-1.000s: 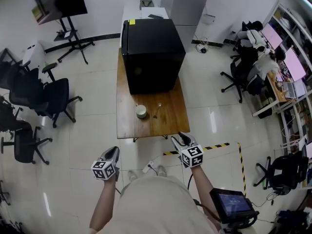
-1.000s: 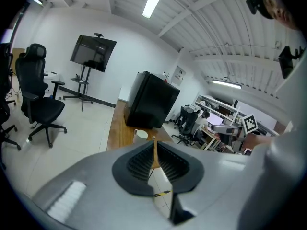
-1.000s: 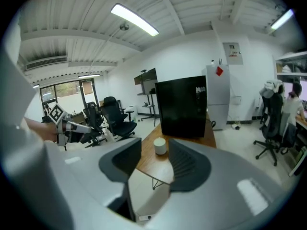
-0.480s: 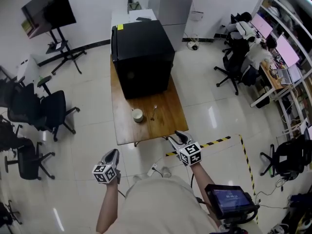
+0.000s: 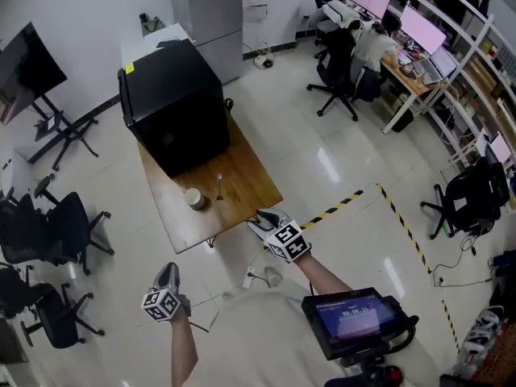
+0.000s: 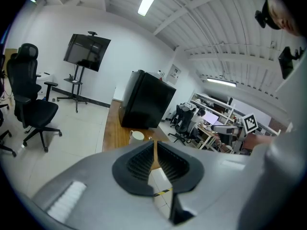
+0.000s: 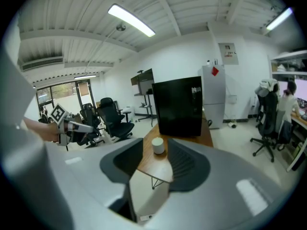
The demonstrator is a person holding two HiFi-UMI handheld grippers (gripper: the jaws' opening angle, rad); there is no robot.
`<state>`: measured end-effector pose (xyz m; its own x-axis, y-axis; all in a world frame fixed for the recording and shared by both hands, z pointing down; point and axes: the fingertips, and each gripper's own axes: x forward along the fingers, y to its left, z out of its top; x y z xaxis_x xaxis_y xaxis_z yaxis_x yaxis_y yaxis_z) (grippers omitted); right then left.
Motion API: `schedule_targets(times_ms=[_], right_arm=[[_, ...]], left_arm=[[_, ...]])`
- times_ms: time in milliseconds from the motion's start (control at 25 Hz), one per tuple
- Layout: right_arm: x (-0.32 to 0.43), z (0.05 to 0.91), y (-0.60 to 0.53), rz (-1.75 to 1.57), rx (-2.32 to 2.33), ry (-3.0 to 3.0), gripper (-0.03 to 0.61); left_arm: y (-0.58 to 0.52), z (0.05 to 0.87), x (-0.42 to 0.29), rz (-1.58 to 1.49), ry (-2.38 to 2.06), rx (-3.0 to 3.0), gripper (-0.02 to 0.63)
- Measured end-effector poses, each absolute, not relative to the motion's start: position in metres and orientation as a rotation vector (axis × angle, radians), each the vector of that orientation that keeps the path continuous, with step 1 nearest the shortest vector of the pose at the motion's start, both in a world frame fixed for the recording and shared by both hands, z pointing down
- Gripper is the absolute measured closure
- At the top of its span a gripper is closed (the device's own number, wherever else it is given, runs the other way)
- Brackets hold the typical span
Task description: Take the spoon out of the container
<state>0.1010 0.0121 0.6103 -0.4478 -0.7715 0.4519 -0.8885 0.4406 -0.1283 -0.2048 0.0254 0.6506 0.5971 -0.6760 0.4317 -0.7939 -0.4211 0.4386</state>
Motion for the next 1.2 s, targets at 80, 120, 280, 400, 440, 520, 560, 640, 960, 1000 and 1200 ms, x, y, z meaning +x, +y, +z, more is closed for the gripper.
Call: schedule_targets(times_ms=[80, 120, 280, 400, 440, 520, 560, 640, 960, 1000, 1200], right_arm=[[0.101, 0.611, 0.014, 0.500, 1.418, -2.365, 0.420], [0.101, 0.613, 0.015, 0.497, 1.417, -2.360, 0.422], [0.104, 0.619, 0.025, 0.480, 1.407, -2.340, 0.428], [0.110, 0.621, 0.034, 0.474, 1.401, -2.334, 0.430], [0.113, 0.622, 0.037, 0.470, 1.404, -2.328, 0.439], [0.120, 0.626, 0.046, 0.459, 1.418, -2.312, 0.507], [0.123, 0.629, 0.050, 0.459, 1.425, -2.306, 0.520], [0.127, 0.634, 0.055, 0.472, 1.432, -2.297, 0.522], [0.139, 0.654, 0.075, 0.520, 1.410, -2.298, 0.535], [0.142, 0.653, 0.075, 0.513, 1.417, -2.297, 0.535], [0.176, 0.634, 0.064, 0.415, 1.515, -2.307, 0.551]], left_arm=[[0.026, 0.649, -0.204, 0.247, -1.158, 2.208, 0.612], [0.026, 0.648, -0.203, 0.244, -1.159, 2.207, 0.614], [0.033, 0.647, -0.189, 0.244, -1.141, 2.218, 0.614], [0.041, 0.646, -0.174, 0.267, -1.121, 2.229, 0.613], [0.044, 0.647, -0.170, 0.279, -1.114, 2.231, 0.613], [0.051, 0.651, -0.161, 0.303, -1.099, 2.231, 0.614], [0.055, 0.654, -0.157, 0.316, -1.090, 2.229, 0.614], [0.060, 0.659, -0.151, 0.340, -1.075, 2.225, 0.614], [0.080, 0.664, -0.116, 0.326, -1.015, 2.190, 0.614], [0.082, 0.663, -0.109, 0.329, -1.010, 2.193, 0.614], [0.082, 0.658, -0.071, 0.353, -0.998, 2.234, 0.614]])
